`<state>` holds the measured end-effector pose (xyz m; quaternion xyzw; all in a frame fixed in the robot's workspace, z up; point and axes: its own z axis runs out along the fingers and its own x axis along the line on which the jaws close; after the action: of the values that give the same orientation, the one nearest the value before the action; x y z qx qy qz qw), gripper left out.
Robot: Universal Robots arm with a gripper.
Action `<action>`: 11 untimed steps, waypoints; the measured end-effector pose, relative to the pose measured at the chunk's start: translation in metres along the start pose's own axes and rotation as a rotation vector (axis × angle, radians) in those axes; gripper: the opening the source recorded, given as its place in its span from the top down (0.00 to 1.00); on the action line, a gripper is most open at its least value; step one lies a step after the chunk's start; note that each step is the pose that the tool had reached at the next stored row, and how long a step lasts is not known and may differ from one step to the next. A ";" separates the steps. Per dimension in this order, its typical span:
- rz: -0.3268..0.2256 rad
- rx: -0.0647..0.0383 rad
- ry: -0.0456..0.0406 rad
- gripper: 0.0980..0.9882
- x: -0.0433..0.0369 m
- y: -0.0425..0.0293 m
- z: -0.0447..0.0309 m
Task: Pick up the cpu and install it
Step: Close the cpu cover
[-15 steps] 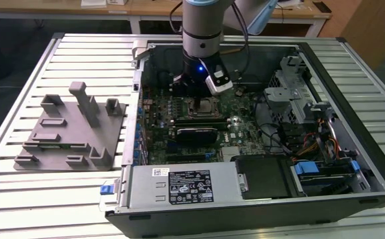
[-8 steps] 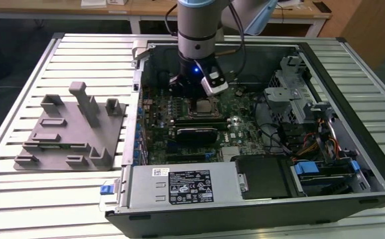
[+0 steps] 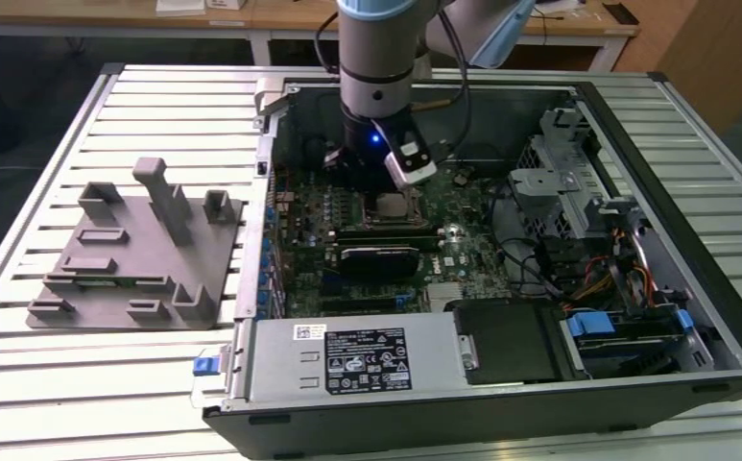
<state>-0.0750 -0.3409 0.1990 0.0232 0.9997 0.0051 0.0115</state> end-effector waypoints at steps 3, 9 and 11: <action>-0.001 0.001 0.0004 0.99 0.0002 -0.0001 0.0009; -0.001 0.000 0.0001 0.99 0.0001 0.0000 0.0011; -0.001 0.000 0.0002 0.99 0.0002 -0.0001 0.0013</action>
<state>-0.0751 -0.3410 0.1977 0.0228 0.9997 0.0050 0.0114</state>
